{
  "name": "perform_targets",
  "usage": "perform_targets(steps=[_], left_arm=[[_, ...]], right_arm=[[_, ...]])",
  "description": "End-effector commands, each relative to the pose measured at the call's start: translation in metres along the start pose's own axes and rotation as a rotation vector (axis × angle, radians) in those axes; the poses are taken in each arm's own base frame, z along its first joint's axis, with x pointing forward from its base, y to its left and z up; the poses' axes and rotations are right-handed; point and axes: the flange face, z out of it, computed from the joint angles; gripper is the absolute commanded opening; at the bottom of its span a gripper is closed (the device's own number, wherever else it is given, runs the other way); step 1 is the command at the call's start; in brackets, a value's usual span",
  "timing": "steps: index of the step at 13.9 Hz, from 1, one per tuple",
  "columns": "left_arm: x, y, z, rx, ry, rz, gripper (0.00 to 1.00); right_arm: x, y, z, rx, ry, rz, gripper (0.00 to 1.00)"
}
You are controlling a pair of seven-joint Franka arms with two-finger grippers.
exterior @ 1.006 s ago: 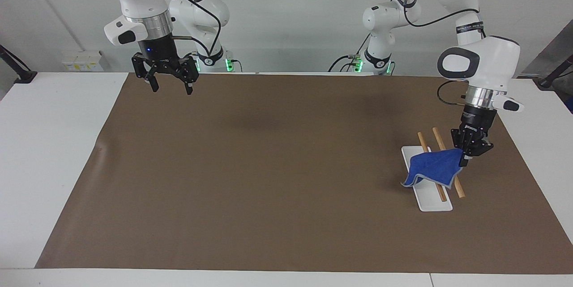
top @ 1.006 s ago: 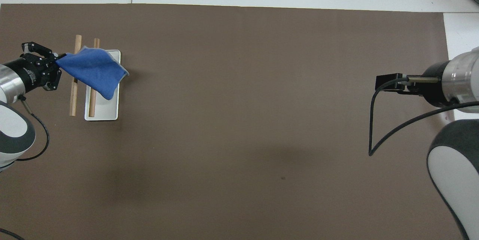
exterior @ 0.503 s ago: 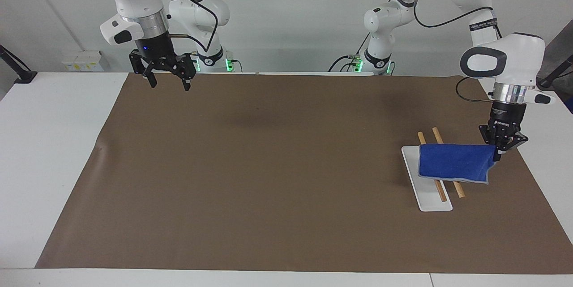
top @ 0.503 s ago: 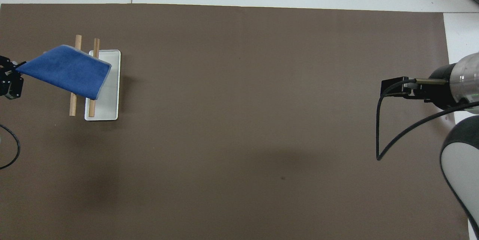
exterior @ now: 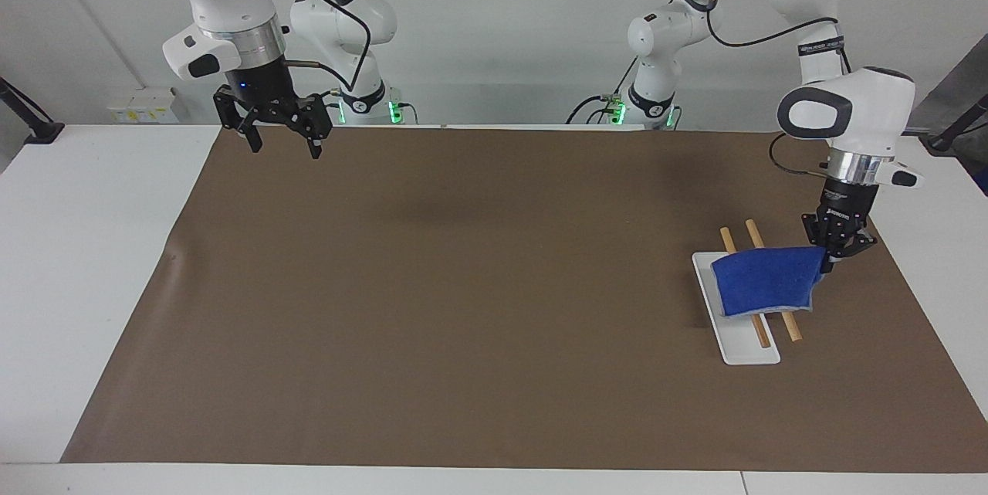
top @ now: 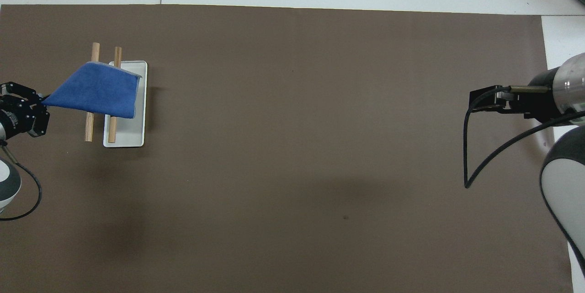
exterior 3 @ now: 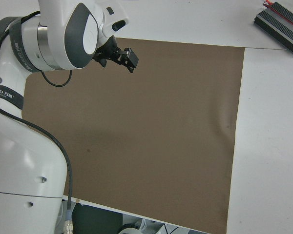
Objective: Right arm passes towel to left arm to hang
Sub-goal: 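Carry the towel with the left gripper over the wooden sticks, then lower the towel over the bar and open the left gripper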
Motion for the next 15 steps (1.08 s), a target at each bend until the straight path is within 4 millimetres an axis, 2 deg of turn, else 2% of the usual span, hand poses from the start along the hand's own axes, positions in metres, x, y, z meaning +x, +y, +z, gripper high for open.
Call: perform_targets(steps=[1,4,7,13,14,15], left_arm=[[-0.022,-0.008,-0.006,-0.019,-0.005,-0.017,0.0],[-0.019,-0.021,0.0,-0.01,0.01,-0.019,0.0],[-0.012,-0.035,0.011,-0.015,0.038,-0.016,0.0],[-0.011,-0.039,0.021,-0.006,0.042,-0.018,0.0],[-0.011,-0.039,0.021,-0.006,0.042,-0.016,0.15],[-0.01,-0.039,0.021,-0.006,0.043,-0.013,0.43]], right_arm=[[-0.002,0.014,0.0,-0.025,-0.019,-0.003,1.0],[0.002,0.036,0.002,-0.016,-0.026,-0.041,1.0],[0.0,0.034,0.002,-0.016,-0.034,-0.049,1.0],[0.001,0.04,0.003,-0.01,-0.039,-0.085,1.0],[0.0,0.036,0.002,-0.009,-0.037,-0.091,1.0],[0.0,0.038,0.001,-0.009,-0.037,-0.088,1.0]])
